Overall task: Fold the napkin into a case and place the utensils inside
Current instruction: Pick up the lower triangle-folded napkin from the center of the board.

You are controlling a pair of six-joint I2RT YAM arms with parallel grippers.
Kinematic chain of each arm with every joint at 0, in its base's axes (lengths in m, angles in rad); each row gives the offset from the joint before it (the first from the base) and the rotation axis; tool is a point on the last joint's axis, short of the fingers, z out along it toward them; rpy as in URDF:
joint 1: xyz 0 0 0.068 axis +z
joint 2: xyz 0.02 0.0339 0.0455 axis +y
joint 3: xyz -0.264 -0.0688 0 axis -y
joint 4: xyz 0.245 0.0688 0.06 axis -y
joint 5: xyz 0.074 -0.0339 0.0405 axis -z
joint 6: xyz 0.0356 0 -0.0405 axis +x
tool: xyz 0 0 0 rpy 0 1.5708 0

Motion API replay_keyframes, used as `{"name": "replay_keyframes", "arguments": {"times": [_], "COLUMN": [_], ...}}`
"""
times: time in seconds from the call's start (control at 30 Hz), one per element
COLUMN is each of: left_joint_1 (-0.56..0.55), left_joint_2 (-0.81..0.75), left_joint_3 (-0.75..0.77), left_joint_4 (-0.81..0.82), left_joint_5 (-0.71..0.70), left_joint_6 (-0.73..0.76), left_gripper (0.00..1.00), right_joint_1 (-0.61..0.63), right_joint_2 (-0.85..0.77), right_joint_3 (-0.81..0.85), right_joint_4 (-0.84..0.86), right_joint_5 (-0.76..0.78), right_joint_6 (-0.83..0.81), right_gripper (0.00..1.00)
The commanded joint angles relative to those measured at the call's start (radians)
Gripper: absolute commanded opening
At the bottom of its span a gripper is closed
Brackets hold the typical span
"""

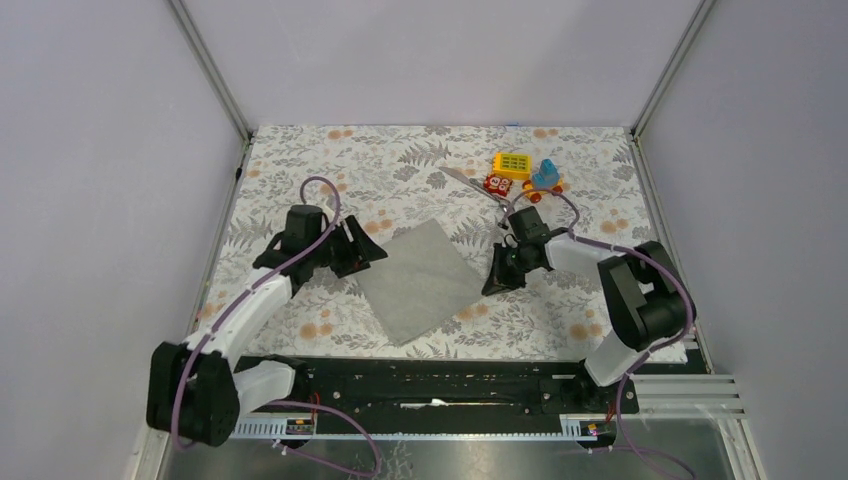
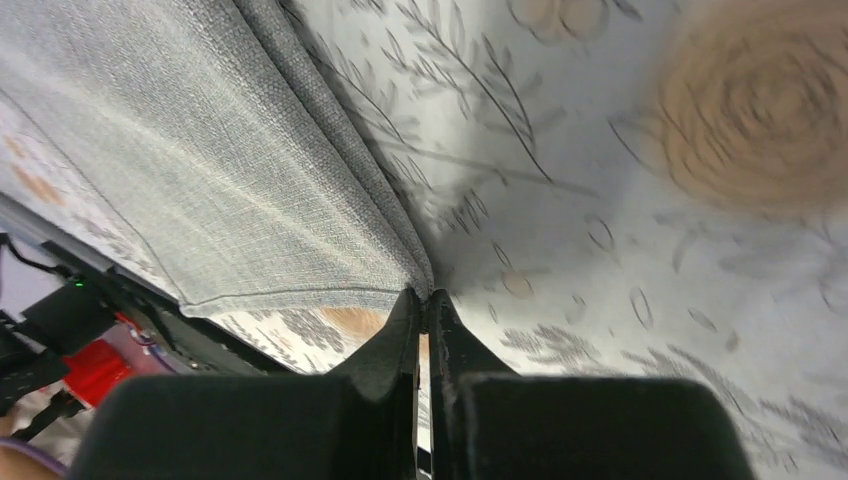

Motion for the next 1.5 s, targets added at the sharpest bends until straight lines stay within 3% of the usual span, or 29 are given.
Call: {"name": "replay_keyframes", "arguments": {"times": [0.0,0.2,0.43,0.9,1.0,1.07,1.2,1.33,1.47], "left_joint_1": [0.013,0.047,0.073,0.123,0.123,0.123,0.123,0.123,0.125], "left_joint_2": [0.114,0.212,0.299,0.446,0.41,0.344,0.213,0.084,0.028], "left_joint_3": [-0.039,-0.077,-0.071,-0.09,-0.112,-0.114,-0.041,0.022,0.085], "left_joint_4": [0.175,0.292,0.326,0.278,0.283,0.272,0.138,0.036,-0.058], "left_joint_5": [0.008,-0.068,-0.052,-0.171,-0.16,-0.151,-0.122,-0.103,-0.116], "left_joint_6": [-0.027,-0.047,-0.042,0.009,0.004,0.006,0.039,0.061,0.099], "left_gripper": [0.6,0.38,0.24,0.16,0.16,0.23,0.39,0.53,0.6], "right_joint_1": [-0.008,-0.053,-0.061,-0.074,-0.071,-0.067,0.0,0.233,0.472], "right_joint_2": [-0.095,-0.11,-0.117,-0.141,-0.159,-0.188,-0.287,-0.34,-0.246], "right_joint_3": [-0.035,-0.047,-0.046,-0.053,-0.026,0.006,0.124,0.249,0.341], "right_joint_4": [-0.119,-0.12,-0.122,-0.122,-0.15,-0.198,-0.363,-0.46,-0.48], "right_joint_5": [0.133,0.141,0.131,0.181,0.179,0.221,0.427,0.611,0.565], "right_joint_6": [-0.047,-0.063,-0.077,-0.08,-0.113,-0.131,-0.156,-0.166,-0.16], "right_gripper": [0.0,0.0,0.0,0.0,0.0,0.08,0.42,0.76,0.91]}}
